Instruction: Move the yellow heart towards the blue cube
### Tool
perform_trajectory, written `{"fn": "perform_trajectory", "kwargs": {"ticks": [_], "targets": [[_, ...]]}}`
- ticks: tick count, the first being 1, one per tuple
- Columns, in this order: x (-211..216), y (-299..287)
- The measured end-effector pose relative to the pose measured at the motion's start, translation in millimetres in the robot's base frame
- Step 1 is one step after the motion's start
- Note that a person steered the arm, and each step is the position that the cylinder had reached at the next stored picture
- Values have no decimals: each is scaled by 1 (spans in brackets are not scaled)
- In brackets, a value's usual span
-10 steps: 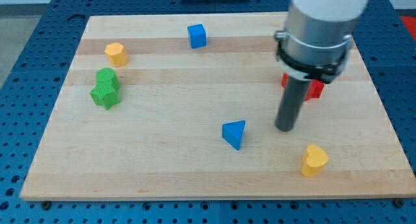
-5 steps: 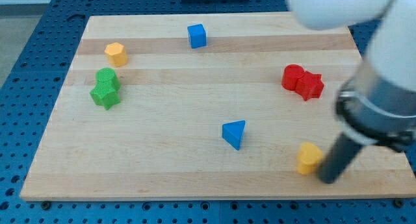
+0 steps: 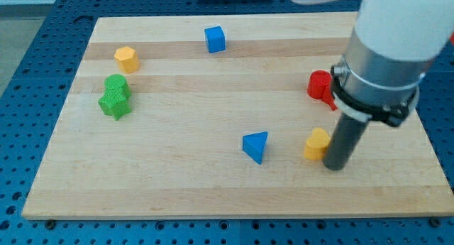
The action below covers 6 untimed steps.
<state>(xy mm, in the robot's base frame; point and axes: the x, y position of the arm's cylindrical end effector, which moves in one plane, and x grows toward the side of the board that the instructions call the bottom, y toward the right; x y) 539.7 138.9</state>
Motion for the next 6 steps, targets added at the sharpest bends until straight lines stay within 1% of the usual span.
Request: {"fn": "perform_trajectory", "kwargs": {"ticks": [1, 2, 3, 4, 6], "targets": [[-26, -28], [-41, -56], [-41, -89], [-70, -116], [-150, -116]]}}
